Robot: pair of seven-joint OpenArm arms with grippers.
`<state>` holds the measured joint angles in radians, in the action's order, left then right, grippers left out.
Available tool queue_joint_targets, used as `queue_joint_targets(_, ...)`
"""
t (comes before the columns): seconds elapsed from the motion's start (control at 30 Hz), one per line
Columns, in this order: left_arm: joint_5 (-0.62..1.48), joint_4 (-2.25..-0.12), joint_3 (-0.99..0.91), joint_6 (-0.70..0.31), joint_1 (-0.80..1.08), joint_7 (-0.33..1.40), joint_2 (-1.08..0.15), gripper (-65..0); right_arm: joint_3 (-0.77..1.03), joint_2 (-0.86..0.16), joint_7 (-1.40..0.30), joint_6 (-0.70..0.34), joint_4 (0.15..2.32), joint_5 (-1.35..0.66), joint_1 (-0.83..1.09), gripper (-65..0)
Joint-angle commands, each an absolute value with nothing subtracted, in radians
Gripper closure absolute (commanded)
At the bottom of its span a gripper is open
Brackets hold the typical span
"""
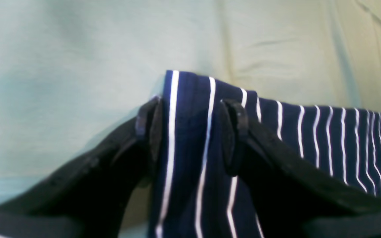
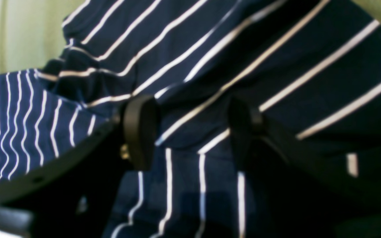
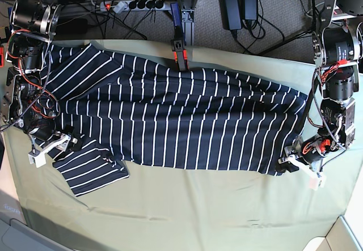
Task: Fold the T-shirt properly
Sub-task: 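Hold both side edges and fold the shirt lengthwise toward the collar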
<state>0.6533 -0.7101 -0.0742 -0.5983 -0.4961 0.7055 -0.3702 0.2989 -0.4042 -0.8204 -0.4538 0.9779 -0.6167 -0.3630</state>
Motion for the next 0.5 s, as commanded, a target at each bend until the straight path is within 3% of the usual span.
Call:
queue_joint_targets(0.0,0.671,-0.72,-0.076,-0.643,-0.523,0.716,-0.373,-30.4,0.305,-0.424,-0.811,-0.521,0.992,-0.635,-0.386,-34.7)
queue_joint_targets(0.13,0.695,-0.721,-0.076,-0.656,-0.523,0.731,-0.365,-28.9,0.306,-0.44,-0.771,-0.521,0.992,-0.636,-0.388,-34.7)
queue_joint_targets(0.37,0.695,-0.721,-0.076,-0.671,-0.497,0.73,-0.363,-11.4,0.307,-0.492,-0.722,-0.52,0.992,-0.631,-0.391,-34.7)
queue_joint_targets(0.47,0.695,-0.721,-0.076,-0.693,-0.485,0.721,-0.363,0.0,0.308,-0.516,-0.7,-0.52,0.992,-0.627,-0.391,-34.7)
